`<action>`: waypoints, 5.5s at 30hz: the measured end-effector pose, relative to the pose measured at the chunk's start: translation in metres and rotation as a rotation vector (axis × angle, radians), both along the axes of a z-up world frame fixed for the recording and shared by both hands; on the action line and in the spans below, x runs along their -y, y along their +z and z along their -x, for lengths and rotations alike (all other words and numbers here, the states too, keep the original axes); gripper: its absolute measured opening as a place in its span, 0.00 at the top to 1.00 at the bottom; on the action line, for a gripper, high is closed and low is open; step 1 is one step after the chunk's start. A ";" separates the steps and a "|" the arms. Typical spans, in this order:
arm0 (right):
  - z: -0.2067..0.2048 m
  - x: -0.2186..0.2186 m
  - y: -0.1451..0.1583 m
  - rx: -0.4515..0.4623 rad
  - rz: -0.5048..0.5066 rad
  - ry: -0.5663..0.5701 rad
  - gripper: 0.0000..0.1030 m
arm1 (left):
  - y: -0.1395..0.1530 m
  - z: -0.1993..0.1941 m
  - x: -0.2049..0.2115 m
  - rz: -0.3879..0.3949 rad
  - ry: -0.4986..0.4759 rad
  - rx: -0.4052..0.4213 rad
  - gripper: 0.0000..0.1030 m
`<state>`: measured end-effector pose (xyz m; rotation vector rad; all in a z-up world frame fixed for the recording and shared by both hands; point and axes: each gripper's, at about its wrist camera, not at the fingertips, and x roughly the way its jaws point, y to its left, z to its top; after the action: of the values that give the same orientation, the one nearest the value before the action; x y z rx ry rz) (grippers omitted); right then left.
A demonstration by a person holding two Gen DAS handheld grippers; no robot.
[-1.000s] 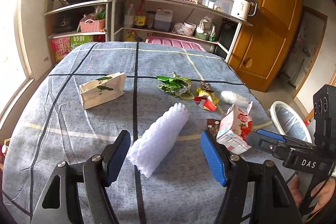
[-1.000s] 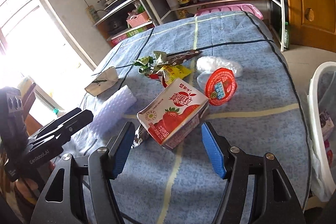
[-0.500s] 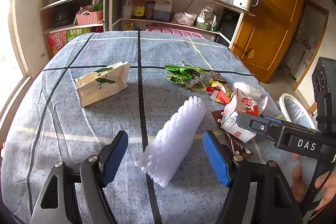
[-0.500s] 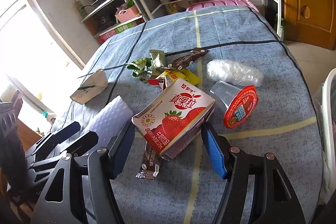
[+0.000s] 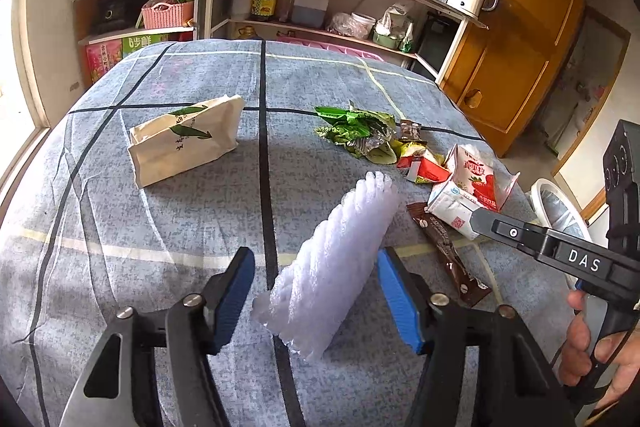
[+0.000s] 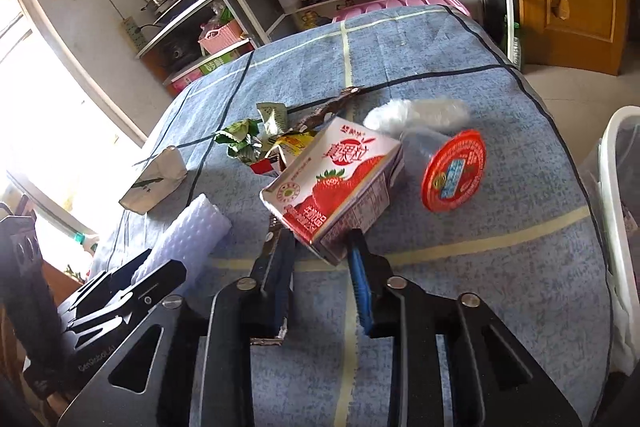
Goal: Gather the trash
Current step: 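Grasp the strawberry milk carton with the right tool while the left tool grasps the standing white foam net sleeve, then carry the foam sleeve and strawberry carton in both tools over the bin, then open both tools to drop the foam sleeve and strawberry carton into the bin, then move the right tool to the clear red-lidded cup while the left tool approaches the white tote bag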
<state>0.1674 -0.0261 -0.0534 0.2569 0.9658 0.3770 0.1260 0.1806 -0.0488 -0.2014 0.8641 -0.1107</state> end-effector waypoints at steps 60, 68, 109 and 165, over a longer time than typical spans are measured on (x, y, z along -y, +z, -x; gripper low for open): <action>0.051 0.067 0.035 0.160 0.037 -0.075 0.43 | 0.041 0.013 0.070 0.030 -0.099 0.085 0.76; 0.065 0.094 0.037 0.172 -0.018 -0.056 0.44 | 0.053 0.016 0.103 0.031 -0.151 0.111 0.76; 0.059 0.305 0.007 0.094 0.090 -0.392 0.42 | 0.029 -0.034 0.358 0.009 -0.539 0.005 0.66; -0.026 0.069 0.016 0.160 0.162 0.098 0.31 | 0.041 -0.018 0.008 -0.050 0.053 0.086 0.34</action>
<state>0.1934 -0.0949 -0.0373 0.0312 0.8478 0.4003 0.1440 0.1725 -0.0080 -0.1718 0.7743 -0.0476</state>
